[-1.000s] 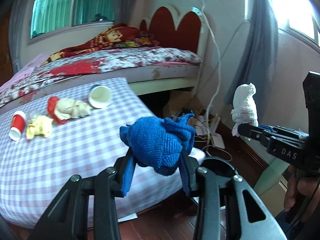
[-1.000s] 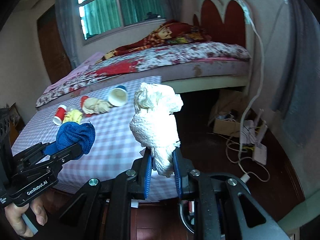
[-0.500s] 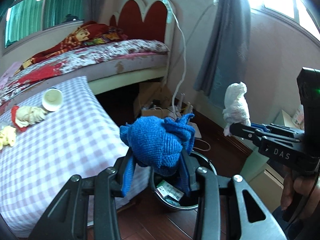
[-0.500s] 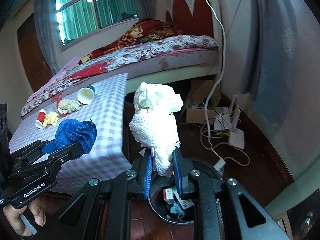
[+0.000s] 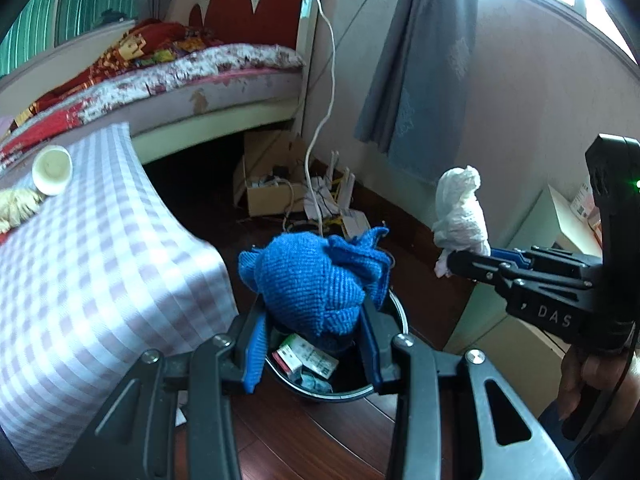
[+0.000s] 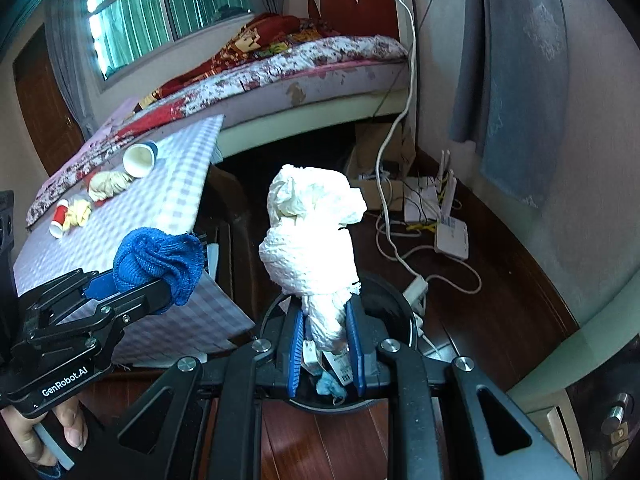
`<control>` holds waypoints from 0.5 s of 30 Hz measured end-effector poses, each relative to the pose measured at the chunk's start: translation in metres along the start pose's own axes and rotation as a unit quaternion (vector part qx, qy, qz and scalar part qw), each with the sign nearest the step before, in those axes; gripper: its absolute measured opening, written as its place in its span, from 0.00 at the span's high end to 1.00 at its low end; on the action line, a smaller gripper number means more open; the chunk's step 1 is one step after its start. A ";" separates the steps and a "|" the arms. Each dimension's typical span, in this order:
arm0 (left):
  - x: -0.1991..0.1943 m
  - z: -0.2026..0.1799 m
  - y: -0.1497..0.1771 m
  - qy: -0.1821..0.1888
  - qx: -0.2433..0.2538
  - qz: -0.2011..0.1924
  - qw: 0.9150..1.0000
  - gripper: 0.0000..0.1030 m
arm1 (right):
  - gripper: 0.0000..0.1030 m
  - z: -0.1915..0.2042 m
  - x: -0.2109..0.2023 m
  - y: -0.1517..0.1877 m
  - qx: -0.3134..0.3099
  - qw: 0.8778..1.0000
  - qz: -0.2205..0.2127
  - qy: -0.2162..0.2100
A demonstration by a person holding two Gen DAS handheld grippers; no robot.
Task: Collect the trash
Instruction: 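Carry the sock and tissue over the black bin and open both tools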
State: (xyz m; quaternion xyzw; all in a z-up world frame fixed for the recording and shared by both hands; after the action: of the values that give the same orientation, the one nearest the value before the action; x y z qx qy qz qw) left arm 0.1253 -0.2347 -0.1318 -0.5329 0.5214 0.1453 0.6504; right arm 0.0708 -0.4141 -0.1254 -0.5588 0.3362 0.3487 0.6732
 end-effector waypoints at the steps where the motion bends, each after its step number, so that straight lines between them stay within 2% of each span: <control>1: 0.006 0.000 0.004 0.005 -0.004 0.009 1.000 0.61 | 0.80 -0.003 0.003 0.003 0.000 1.000 0.005 -0.001; 5: 0.029 0.001 0.014 0.014 -0.015 0.035 0.999 0.61 | 0.80 -0.011 0.020 0.014 -0.003 1.000 0.028 -0.004; 15: 0.072 0.001 0.008 0.018 -0.012 0.076 0.997 0.61 | 0.80 -0.022 0.082 0.027 -0.011 0.995 0.097 -0.008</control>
State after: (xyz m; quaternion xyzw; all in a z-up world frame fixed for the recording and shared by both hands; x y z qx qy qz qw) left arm 0.1501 -0.2571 -0.1960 -0.5021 0.5704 0.1913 0.6213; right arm 0.0901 -0.4250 -0.2114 -0.5279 0.3794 0.4201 0.6332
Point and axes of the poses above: each gripper's, at about its wrist camera, not at the fingertips, and x roughly the way its jaws point, z to its left, y to its underside, the point moved 5 cm from there along x, roughly the way its jaws point, and after that the axes turned 13 degrees about z, right-handed, at the moved point
